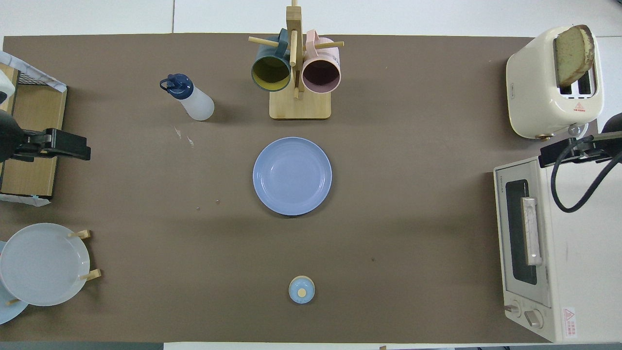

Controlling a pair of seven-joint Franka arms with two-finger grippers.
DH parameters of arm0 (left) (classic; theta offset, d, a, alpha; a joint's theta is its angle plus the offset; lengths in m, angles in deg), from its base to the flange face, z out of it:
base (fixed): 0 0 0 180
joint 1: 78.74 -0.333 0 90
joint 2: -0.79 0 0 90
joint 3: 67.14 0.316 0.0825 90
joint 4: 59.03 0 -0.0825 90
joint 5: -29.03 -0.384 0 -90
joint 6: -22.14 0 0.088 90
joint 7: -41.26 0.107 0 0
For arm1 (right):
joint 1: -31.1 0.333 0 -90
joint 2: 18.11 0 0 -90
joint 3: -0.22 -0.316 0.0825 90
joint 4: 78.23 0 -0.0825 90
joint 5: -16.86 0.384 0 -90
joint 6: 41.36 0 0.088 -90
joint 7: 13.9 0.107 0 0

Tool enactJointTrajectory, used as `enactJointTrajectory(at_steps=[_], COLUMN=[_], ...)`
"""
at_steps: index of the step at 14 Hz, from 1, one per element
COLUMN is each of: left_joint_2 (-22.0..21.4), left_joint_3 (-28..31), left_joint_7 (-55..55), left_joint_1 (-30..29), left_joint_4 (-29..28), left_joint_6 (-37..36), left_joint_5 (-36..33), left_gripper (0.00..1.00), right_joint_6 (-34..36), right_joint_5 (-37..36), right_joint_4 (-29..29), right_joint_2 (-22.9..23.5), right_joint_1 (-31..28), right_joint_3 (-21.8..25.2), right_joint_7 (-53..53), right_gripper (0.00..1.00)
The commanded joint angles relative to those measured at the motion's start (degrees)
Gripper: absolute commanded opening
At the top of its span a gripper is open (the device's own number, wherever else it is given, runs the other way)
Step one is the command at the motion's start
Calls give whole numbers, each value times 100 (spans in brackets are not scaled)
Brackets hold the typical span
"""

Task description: Put bread on plate and add seasoning

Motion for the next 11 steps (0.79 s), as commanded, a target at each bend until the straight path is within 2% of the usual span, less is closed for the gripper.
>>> enactJointTrajectory(at_steps=[1, 8, 11], left_joint_2=[-89, -98, -115], left_joint_3=[-57, -22, -57], left_joint_7=[-42, -51, -60], left_joint_1=[-57, -92, 13], left_joint_4=[-75, -84, -101], left_joint_6=[67, 94, -29], left_joint_5=[80, 80, 71], left_gripper=[100, 100, 100], right_joint_6=[81, 2, -515], right_joint_5=[150, 133, 81], right_joint_4=[-96, -52, 18], right_joint_2=[40, 23, 23], right_joint_1=[-61, -44, -79], right_joint_3=[-26, -26, -26], right_joint_7=[-171, -100, -162], right_gripper=[100, 100, 100])
